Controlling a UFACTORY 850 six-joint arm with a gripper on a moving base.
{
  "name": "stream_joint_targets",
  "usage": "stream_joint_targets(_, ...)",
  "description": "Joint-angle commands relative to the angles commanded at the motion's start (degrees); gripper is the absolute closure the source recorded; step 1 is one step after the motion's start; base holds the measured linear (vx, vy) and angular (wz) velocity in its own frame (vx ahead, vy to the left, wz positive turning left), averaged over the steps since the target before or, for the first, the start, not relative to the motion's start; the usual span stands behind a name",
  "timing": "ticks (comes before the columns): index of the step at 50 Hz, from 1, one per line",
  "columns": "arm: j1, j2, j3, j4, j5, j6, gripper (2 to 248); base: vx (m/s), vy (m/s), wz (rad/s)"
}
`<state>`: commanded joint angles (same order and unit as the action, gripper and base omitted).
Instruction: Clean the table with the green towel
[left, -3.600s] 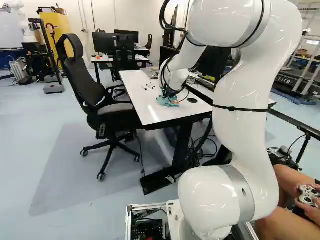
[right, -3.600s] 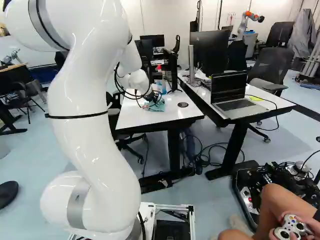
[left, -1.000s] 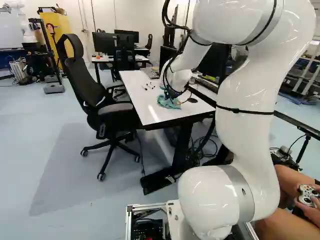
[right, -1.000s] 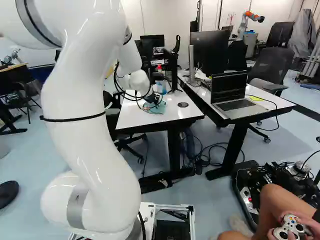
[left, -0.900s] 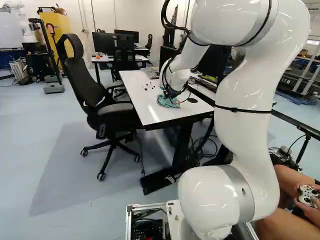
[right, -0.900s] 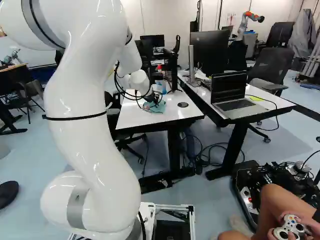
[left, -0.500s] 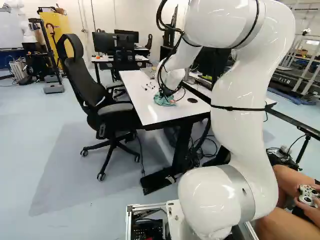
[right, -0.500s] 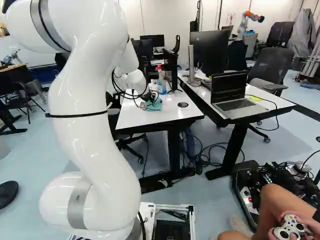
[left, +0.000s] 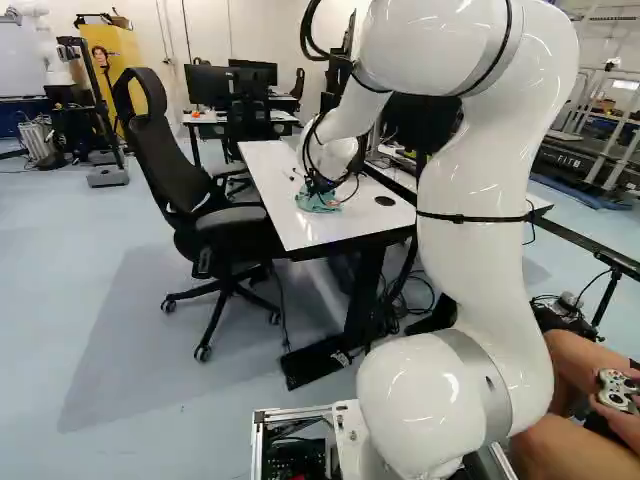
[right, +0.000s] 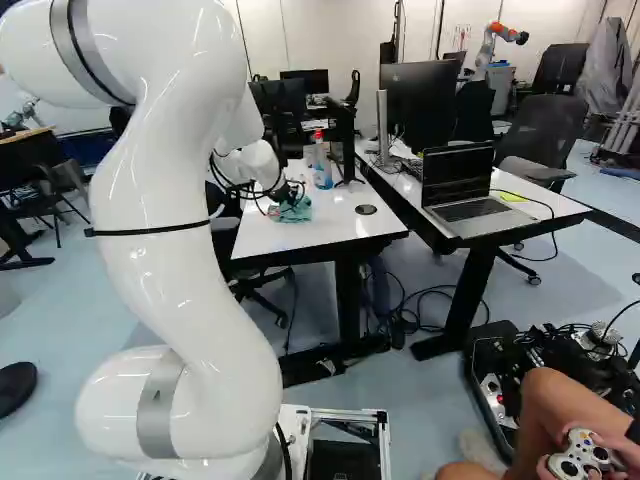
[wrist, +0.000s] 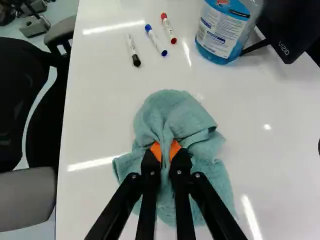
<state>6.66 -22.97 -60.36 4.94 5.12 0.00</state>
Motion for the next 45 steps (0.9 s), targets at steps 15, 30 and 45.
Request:
stream_joint_targets(15, 0.8, 3.3, 4.1, 0.0, 0.0, 0.0, 212, 0.000, 0.000, 0.000)
stream_joint_targets(30, 0.9, 7.0, 8.7, 0.0, 0.0, 0.0, 212, 0.000, 0.000, 0.000)
stream_joint_targets(45, 0.5, 8.2, 10.1, 0.0, 0.0, 0.0, 212, 0.000, 0.000, 0.000)
